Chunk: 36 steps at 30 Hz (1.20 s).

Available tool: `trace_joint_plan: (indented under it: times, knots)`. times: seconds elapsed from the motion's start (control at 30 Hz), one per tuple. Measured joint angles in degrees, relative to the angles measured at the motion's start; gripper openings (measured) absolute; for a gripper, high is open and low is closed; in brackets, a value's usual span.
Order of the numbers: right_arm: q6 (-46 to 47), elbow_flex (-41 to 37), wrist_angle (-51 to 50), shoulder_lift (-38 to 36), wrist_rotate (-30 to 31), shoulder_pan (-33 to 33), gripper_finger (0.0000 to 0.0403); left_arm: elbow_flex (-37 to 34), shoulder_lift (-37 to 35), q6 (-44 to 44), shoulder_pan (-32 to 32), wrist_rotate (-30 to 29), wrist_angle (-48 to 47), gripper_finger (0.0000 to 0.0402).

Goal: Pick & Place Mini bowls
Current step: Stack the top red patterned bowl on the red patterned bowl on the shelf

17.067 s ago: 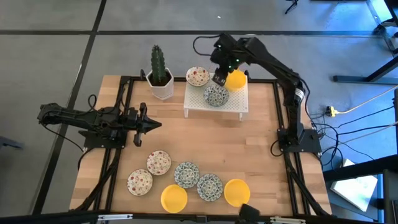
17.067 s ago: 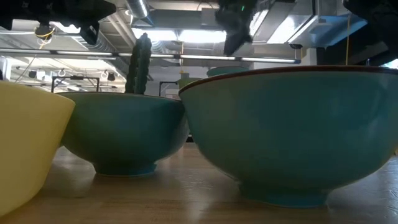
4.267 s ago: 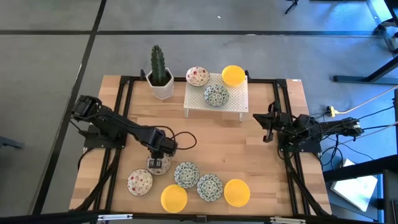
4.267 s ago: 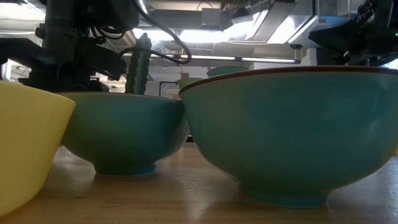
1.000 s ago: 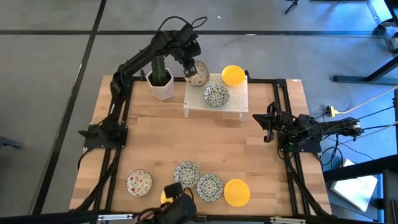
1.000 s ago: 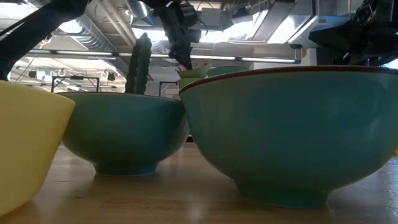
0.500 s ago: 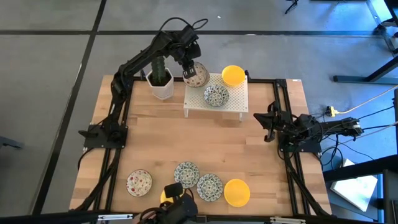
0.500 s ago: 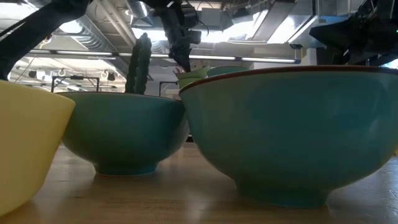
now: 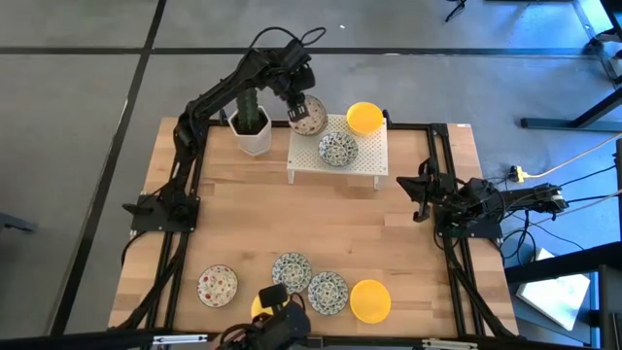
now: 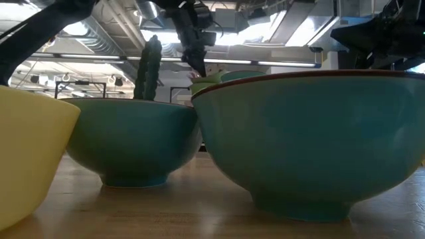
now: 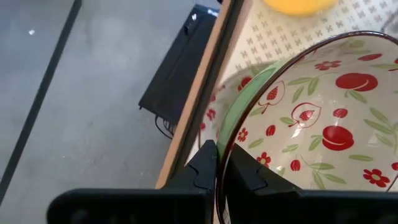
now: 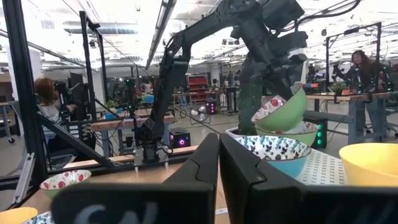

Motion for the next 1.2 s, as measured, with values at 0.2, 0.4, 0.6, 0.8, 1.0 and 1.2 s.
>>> trace_joint_plan:
  times: [0.2, 0.4, 0.6, 0.8, 1.0, 1.2]
  knots:
    - [-1.1, 0.0, 0.0, 0.0, 0.0, 0.0, 0.0016, 0.0, 0.6, -0.1, 0.0, 0.2, 0.8, 0.0008]
    - [-1.2, 0.0, 0.1, 0.0, 0.0, 0.0, 0.0016, -0.4, 1.3, -0.1, 0.0, 0.3, -1.0, 0.0008]
    - [-1.2, 0.0, 0.1, 0.0, -0.1, 0.0, 0.0016, -0.5, 2.2, -0.1, -0.4, 0.4, -1.2, 0.0008]
    - [-1.3, 0.0, 0.2, 0.0, -0.1, 0.0, 0.0016, -0.5, 2.3, 2.1, -0.5, 0.7, -1.8, 0.0009]
    - [-1.3, 0.0, 0.2, 0.0, -0.1, 0.0, 0.0016, -0.5, 2.3, 3.4, -1.4, 0.0, -0.6, 0.0034]
    - [-1.2, 0.0, 0.2, 0.0, -0.1, 0.0, 0.0016, -0.5, 2.3, 4.4, -2.1, -0.2, -0.6, 0.0076]
